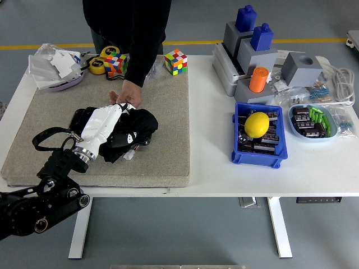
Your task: Pick the rag up,wipe the panel,place it on the desk
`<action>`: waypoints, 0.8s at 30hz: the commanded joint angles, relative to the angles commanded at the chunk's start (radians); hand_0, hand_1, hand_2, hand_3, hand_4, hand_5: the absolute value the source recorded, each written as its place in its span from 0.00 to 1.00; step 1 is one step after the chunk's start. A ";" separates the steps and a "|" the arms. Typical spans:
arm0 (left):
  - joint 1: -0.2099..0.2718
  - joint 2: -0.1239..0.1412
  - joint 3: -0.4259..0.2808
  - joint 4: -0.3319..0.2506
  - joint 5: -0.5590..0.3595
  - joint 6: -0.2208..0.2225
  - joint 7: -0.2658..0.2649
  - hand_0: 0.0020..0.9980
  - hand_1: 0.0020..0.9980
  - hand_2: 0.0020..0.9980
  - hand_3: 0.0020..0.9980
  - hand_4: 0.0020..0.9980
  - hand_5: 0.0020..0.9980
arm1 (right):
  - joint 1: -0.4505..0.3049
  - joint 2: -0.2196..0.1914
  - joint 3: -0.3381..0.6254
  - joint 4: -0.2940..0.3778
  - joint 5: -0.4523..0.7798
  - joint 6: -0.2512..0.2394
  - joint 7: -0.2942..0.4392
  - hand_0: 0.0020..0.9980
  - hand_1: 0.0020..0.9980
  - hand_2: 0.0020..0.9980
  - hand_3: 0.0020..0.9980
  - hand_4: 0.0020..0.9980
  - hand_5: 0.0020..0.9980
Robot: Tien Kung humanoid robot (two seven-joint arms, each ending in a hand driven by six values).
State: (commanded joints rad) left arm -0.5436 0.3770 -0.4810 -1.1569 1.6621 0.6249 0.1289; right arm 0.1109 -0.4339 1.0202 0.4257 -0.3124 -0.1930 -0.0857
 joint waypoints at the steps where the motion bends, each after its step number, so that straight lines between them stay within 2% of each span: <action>1: 0.002 0.000 -0.005 0.002 -0.001 0.000 0.000 0.18 0.15 0.48 0.57 0.56 0.00 | 0.000 0.000 0.001 0.000 0.000 0.000 0.000 0.71 0.62 0.67 0.60 1.00 0.58; 13: 0.021 0.033 -0.063 0.024 0.008 -0.004 -0.002 0.18 0.15 0.49 0.57 0.56 0.00 | -0.002 0.003 0.010 0.001 -0.002 -0.001 0.000 0.71 0.62 0.67 0.60 1.00 0.58; 24: 0.035 0.056 -0.111 0.078 0.002 -0.006 -0.012 0.18 0.15 0.49 0.57 0.56 0.00 | -0.003 0.002 0.013 0.001 -0.003 0.000 -0.004 0.71 0.62 0.67 0.60 1.00 0.58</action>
State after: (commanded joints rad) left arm -0.5091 0.4329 -0.5922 -1.0789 1.6638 0.6189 0.1172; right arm 0.1077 -0.4316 1.0332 0.4266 -0.3156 -0.1930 -0.0892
